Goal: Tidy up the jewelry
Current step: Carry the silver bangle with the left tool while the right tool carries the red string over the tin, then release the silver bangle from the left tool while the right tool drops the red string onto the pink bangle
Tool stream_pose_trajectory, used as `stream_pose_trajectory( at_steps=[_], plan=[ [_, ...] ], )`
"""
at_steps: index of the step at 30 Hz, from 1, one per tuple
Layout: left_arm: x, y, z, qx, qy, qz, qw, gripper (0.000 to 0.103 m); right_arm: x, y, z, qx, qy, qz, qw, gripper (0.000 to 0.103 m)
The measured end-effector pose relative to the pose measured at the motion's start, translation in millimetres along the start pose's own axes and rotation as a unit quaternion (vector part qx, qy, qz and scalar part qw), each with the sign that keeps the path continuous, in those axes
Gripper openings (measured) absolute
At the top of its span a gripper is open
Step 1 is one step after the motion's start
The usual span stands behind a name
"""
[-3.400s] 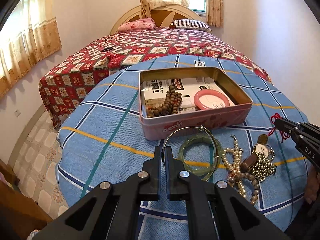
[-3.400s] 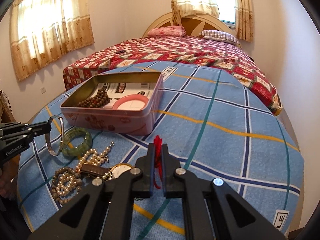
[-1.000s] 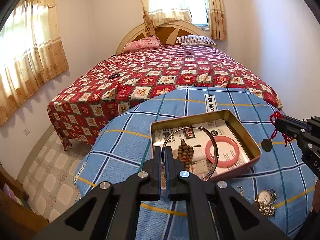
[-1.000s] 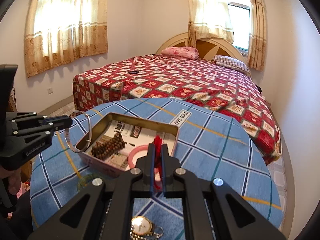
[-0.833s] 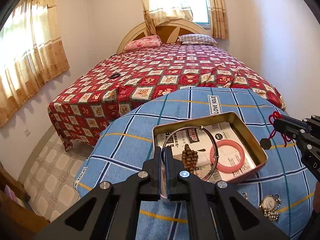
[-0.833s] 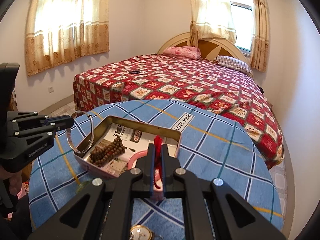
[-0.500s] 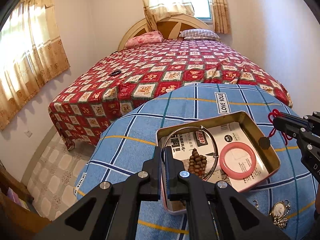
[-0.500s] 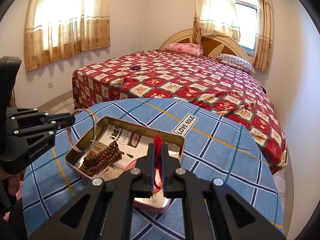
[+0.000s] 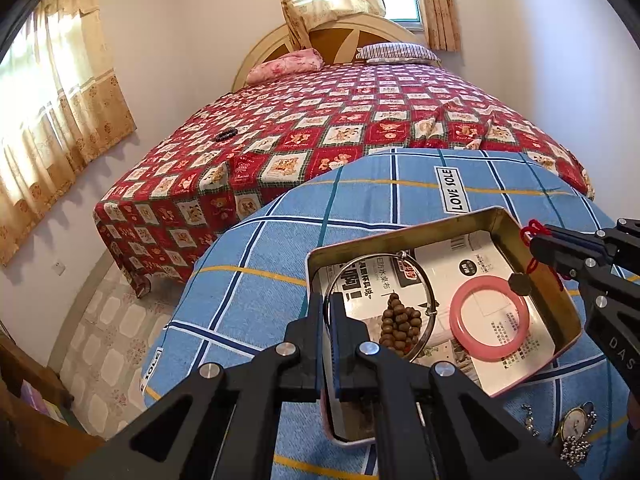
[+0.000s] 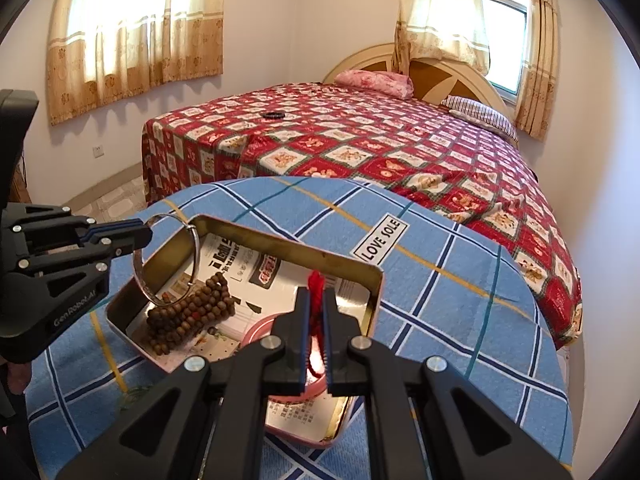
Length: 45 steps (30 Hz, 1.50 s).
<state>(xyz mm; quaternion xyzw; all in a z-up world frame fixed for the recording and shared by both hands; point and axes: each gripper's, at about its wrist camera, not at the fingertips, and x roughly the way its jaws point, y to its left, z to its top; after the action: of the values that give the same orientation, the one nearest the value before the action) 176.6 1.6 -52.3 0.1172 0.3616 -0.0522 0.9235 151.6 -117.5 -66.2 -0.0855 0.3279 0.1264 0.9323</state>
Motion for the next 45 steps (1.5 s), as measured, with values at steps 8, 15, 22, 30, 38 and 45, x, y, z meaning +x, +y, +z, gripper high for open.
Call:
stream_pose_trajectory(
  at_steps=[8,15,22,30,38,45],
  plan=[
    [10,-5,1,0.007,0.010,0.002,0.9999,0.003,8,0,1,-0.003,0.007,-0.003,1.000,0.008],
    [20,-6,-3,0.007,0.022,0.004,0.9997,0.003,17,0,-3,-0.004,0.017,-0.007,1.000,0.008],
    [24,-7,-3,0.008,0.026,0.003,0.9996,0.003,23,-2,-5,-0.004,0.025,-0.012,1.000,0.008],
    [28,-8,-4,0.009,0.031,0.002,0.9995,0.003,25,-1,-7,-0.004,0.028,-0.011,1.000,0.008],
    [30,-10,-6,0.011,0.029,-0.004,0.9995,0.004,26,-1,-11,-0.004,0.033,-0.010,0.999,0.009],
    [17,-11,-2,0.008,0.027,-0.004,0.9996,0.006,22,-2,-14,-0.005,0.022,-0.023,0.999,0.057]
  ],
)
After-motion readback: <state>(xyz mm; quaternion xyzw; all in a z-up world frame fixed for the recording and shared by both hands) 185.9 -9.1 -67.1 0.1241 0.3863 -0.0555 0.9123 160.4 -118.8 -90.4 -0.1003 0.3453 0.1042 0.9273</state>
